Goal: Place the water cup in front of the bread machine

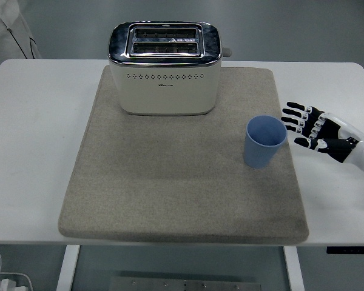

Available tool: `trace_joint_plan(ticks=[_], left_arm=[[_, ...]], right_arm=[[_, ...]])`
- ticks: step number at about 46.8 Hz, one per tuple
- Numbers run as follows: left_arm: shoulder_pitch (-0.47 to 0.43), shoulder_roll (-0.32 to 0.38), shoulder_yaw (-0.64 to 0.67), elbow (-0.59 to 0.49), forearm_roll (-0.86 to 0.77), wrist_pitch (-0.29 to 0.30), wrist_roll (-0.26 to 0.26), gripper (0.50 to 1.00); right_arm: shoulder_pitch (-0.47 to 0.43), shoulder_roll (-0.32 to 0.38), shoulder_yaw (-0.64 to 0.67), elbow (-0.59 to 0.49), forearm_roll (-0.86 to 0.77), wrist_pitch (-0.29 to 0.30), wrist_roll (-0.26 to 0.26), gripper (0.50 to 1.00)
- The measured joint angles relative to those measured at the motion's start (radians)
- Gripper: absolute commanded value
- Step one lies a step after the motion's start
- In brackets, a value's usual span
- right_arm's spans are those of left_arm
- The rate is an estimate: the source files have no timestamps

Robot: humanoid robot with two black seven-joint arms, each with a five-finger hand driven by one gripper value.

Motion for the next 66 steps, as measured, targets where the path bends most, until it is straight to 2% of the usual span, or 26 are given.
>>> trace_joint_plan(ticks=[54, 66], left_arm=[[0.0, 0.0, 0.0, 0.0, 0.0, 0.0, 0.0, 1.0], [0.0, 0.0, 0.0, 0.0, 0.0, 0.0, 0.0, 1.0]], right_arm=[[-0.012, 0.116, 0.002, 0.019, -0.057, 0.0, 0.0, 0.928], [-0.009, 0.122, 0.002, 0.019, -0.057, -0.001, 0.0, 0.928]])
